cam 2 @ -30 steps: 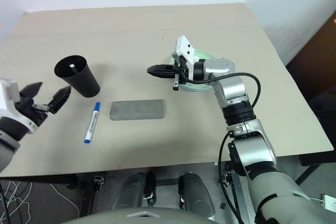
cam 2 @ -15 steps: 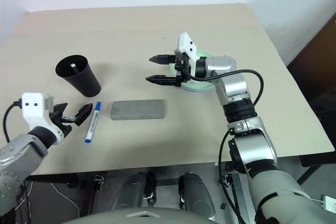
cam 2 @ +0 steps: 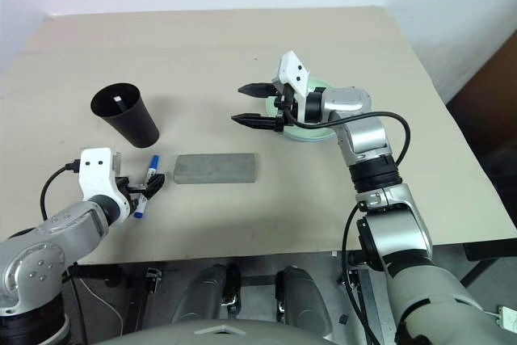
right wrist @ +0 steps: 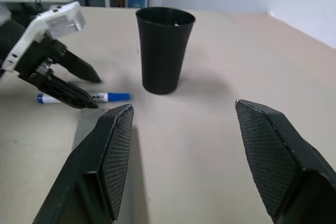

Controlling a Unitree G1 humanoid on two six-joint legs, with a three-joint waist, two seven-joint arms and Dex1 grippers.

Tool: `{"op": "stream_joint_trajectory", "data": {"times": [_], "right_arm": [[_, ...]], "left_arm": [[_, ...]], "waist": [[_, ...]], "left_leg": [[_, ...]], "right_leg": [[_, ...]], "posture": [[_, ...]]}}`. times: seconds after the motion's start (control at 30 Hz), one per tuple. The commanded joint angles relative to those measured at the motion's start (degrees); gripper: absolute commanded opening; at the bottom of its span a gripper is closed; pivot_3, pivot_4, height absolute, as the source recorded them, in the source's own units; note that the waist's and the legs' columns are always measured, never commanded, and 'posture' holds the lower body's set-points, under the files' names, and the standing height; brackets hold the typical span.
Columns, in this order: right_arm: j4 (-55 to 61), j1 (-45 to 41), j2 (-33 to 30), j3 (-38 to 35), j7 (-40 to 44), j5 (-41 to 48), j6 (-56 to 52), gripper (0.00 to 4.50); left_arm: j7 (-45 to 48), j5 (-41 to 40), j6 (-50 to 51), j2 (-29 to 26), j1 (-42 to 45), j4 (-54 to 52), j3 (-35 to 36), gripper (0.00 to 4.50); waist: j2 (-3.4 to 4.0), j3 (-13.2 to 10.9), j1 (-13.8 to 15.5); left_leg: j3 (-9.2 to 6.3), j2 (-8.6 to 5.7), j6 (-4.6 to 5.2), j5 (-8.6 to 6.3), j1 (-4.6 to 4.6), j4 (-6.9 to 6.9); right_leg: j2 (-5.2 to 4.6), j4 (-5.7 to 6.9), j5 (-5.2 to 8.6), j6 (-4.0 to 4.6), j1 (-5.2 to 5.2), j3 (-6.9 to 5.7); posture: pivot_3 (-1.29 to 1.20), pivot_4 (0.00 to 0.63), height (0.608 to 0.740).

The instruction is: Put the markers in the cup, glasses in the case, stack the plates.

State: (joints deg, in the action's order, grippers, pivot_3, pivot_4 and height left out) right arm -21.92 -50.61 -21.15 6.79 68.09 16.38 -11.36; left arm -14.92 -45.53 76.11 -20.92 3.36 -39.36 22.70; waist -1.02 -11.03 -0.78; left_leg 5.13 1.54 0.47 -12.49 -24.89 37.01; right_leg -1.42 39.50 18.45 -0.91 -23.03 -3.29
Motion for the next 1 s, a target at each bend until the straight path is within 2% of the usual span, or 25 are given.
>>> {"op": "stream_joint_trajectory", "data": {"times": [0.03,0.2,0.3,0.43,0.53,0.6,0.83,0.93,0.97,1.0], "right_arm": [[2.37,-0.46,-0.17,-0.59,-0.69,0.07,0.67,3.26],[2.48,-0.25,-0.02,-0.30,-1.18,-0.29,0.58,3.26],[1.66,-0.39,0.15,-0.24,-1.60,-0.62,0.89,3.26],[1.44,-0.53,0.42,0.07,-1.86,-0.73,0.48,3.26],[0.87,-0.78,0.84,0.19,-2.15,-1.04,0.59,3.26],[0.37,-0.85,1.25,0.32,-2.50,-1.34,0.74,3.26],[0.57,-0.22,1.95,0.71,-3.96,-2.47,1.65,3.26],[1.14,-0.05,1.10,1.68,-1.21,-2.18,0.83,3.30],[1.12,-0.06,1.20,1.44,-1.50,-2.11,0.87,3.30],[0.39,-0.34,1.47,1.21,-2.36,-2.42,1.10,3.30]], "left_arm": [[-1.54,1.31,4.40,1.03,0.68,-2.54,1.10,4.50],[-2.24,2.74,14.92,6.10,3.42,-5.51,4.36,4.50],[-3.69,2.80,16.37,7.51,2.79,-6.80,5.59,4.50],[-7.47,3.23,16.39,7.72,1.01,-6.80,5.90,4.50],[-9.48,4.05,16.39,5.92,-0.77,-7.20,4.80,4.50],[-11.35,2.64,16.39,3.74,-2.48,-5.89,3.12,4.50],[-14.93,-2.53,16.39,5.01,-2.71,-4.36,4.73,4.50],[-17.10,-5.67,16.39,5.21,-2.69,-3.70,5.43,3.90],[-17.68,-6.96,16.39,5.08,-2.59,-3.42,5.55,3.56],[-20.12,-8.01,16.39,7.84,-1.40,-2.54,7.28,3.28]], "waist": [[0.00,0.00,-0.08],[0.00,0.00,-0.01],[0.00,0.00,-0.08],[0.00,0.00,-0.23],[0.00,0.00,-0.48],[0.00,0.00,-0.55],[0.03,0.02,-0.52],[0.03,0.02,-0.53],[0.03,0.02,-0.52],[0.04,0.01,-0.50]], "left_leg": [[0.01,0.00,0.00,0.00,0.01,0.00],[0.00,-0.01,-0.01,0.01,0.02,0.01],[0.01,-0.02,-0.01,0.01,0.06,0.01],[0.01,0.00,-0.02,0.01,0.24,-0.03],[0.01,0.01,-0.03,-0.01,0.49,-0.05],[0.01,0.03,-0.04,-0.01,0.53,-0.06],[0.02,0.03,-0.06,0.00,0.57,-0.13],[0.02,0.02,-0.06,-0.01,0.57,-0.14],[0.02,0.03,-0.06,-0.01,0.57,-0.14],[0.02,0.03,-0.06,0.00,0.58,-0.16]], "right_leg": [[0.00,0.00,0.00,0.00,0.00,0.00],[0.02,0.00,0.00,-0.01,0.04,0.00],[0.02,-0.01,0.00,-0.03,0.08,0.00],[0.03,-0.02,0.00,-0.03,0.23,0.00],[0.03,-0.03,0.00,-0.03,0.44,0.01],[0.04,-0.02,0.00,-0.03,0.46,0.02],[0.04,-0.07,0.01,-0.02,0.48,0.03],[0.03,-0.09,0.01,-0.02,0.49,0.03],[0.04,-0.09,0.01,-0.02,0.48,0.03],[0.04,-0.09,0.01,-0.02,0.48,0.03]], "posture": [[0.00,0.150,0.715],[0.00,0.150,0.715],[0.00,0.150,0.715],[0.00,0.150,0.715],[0.00,0.150,0.715],[0.00,0.150,0.715],[0.00,0.150,0.715],[0.00,0.150,0.715],[0.00,0.150,0.715],[0.00,0.150,0.715]]}}
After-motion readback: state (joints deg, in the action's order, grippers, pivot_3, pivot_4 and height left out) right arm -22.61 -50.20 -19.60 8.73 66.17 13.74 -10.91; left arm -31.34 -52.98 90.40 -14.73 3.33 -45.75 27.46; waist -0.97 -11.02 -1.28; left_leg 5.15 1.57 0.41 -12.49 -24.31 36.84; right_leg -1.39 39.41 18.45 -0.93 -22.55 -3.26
